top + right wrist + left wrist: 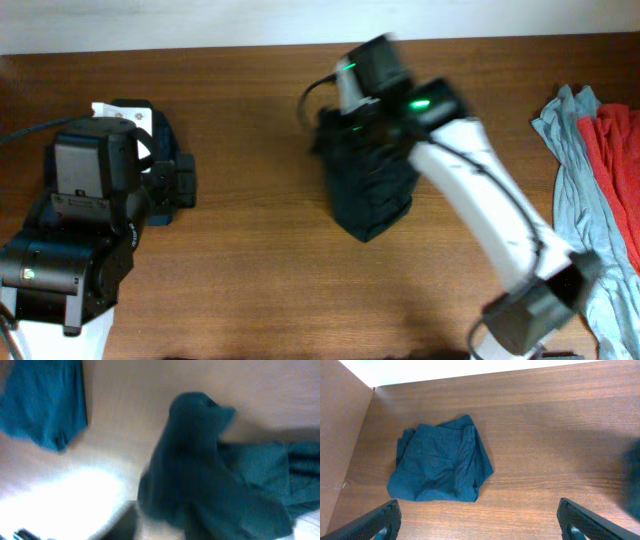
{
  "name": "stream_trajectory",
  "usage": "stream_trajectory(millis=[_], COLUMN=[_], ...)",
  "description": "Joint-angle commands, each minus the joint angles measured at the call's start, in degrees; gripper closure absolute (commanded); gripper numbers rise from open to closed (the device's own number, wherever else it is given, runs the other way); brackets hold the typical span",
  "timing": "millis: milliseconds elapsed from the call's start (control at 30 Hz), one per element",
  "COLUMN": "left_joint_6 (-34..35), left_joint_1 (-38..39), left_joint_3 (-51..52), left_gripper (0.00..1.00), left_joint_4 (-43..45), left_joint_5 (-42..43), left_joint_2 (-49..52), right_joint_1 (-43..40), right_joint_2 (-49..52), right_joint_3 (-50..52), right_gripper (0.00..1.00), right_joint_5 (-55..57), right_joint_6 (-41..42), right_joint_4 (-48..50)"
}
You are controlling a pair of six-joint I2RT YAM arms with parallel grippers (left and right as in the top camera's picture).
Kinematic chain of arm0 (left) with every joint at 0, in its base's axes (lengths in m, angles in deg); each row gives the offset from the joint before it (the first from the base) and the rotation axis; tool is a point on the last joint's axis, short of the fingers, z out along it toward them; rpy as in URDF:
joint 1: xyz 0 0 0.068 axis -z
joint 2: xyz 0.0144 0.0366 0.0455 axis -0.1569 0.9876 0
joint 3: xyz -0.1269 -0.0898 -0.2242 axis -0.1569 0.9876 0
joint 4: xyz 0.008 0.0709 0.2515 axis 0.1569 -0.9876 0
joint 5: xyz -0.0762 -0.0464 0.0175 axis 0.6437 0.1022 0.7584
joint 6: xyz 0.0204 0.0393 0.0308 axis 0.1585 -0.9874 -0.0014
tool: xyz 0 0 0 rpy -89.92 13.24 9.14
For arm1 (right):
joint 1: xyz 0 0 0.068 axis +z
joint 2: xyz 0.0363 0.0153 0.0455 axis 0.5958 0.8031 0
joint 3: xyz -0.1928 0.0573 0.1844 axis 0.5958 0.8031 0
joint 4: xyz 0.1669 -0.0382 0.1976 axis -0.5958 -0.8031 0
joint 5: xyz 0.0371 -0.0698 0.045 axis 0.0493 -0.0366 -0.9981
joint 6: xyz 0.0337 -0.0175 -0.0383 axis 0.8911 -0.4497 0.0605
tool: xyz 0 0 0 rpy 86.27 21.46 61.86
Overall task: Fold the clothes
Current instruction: 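Lift the dark green shirt with the right gripper and drop it mid-table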
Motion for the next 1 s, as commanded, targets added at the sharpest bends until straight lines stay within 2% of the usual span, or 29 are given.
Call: stream_trajectory(millis=[0,200,300,400,667,767,867,967], left_joint_6=[0.7,0.7,0.7,0.8,0.7,0.7,0.7,0.7], left_joint_1=[0.2,0.2,0.2,0.2,0.2,0.2,0.2,0.2], left_joint_3=[-0.8,-0.8,-0.8,-0.8,-0.8,-0.8,-0.8,-0.8], left_gripper=[0.01,0.01,0.01,0.01,0.01,0.01,0.01,0.01], left_joint_4=[0.2,0.2,0.0,-0.1,-0.5,-0.9,-0.8,-0.7], left_joint_5=[-0.8,0.8,1.4,1.7,6.5,6.5,6.5,6.5], left_joint_2=[0.2,0.5,1.7,3.5,9.1,9.9,10.0,10.0], right_joint_1=[4.2,-0.3,-6.2,-11.5,-10.6,-9.3,-8.3,-7.6], right_joint_2=[2.9,2.9,3.8,6.5,17.3,19.9,21.3,22.2], right_joint_3=[-0.3,-0.3,0.0,2.4,3.5,3.5,3.5,3.7], right_gripper=[0.48,0.3,0.29,0.3,0.3,0.3,0.38,0.53], right_joint_5=[4.3,12.0,11.6,6.2,0.0,-1.4,-1.8,-0.9], right_joint_6=[1.1,1.1,0.9,0.9,1.0,1.2,2.1,5.8], right_joint_4=[-0.2,-1.6,-3.3,-2.9,7.6,10.2,11.6,12.6])
